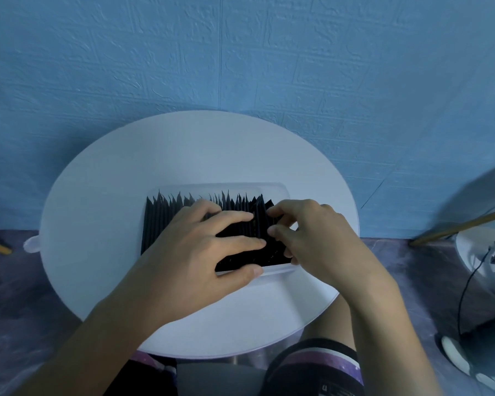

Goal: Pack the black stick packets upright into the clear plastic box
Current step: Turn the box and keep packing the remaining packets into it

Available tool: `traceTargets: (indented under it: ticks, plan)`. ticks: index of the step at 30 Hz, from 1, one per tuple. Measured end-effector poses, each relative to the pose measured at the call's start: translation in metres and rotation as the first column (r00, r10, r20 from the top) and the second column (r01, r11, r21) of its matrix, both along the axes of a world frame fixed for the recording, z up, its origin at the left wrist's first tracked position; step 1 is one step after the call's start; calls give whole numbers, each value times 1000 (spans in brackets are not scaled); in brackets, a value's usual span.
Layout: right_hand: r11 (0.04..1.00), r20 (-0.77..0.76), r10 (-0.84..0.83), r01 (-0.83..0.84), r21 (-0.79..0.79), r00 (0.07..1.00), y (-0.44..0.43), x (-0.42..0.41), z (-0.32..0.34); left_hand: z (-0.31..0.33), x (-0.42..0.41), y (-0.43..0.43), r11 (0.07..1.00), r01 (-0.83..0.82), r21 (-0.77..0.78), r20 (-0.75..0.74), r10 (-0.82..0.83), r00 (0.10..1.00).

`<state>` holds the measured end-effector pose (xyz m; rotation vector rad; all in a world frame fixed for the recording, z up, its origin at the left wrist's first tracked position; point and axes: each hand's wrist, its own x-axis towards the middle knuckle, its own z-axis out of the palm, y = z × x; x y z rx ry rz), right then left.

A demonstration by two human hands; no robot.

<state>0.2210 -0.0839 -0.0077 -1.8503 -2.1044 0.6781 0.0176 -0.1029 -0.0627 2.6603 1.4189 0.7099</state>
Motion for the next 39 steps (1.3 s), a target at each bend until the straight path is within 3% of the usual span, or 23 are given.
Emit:
traceTargets:
  ticks: [14,20,29,39]
  plan:
    - [998,163,19,-28,50,987,6,-11,-4,0,0,3,1000,2,2,-2,-2,1000]
    - [999,65,-1,-2,40,998,4,-3,0,3,-1,1,1000,-3,-5,-31,3,1000]
    - [999,86,39,-39,-7,996,6,-1,7,1,10,0,999,41,-8,-50,-42,998]
    - [999,-6,38,-38,-28,999,13,6,2,-2,10,1,999,31,8,-125,-30,992]
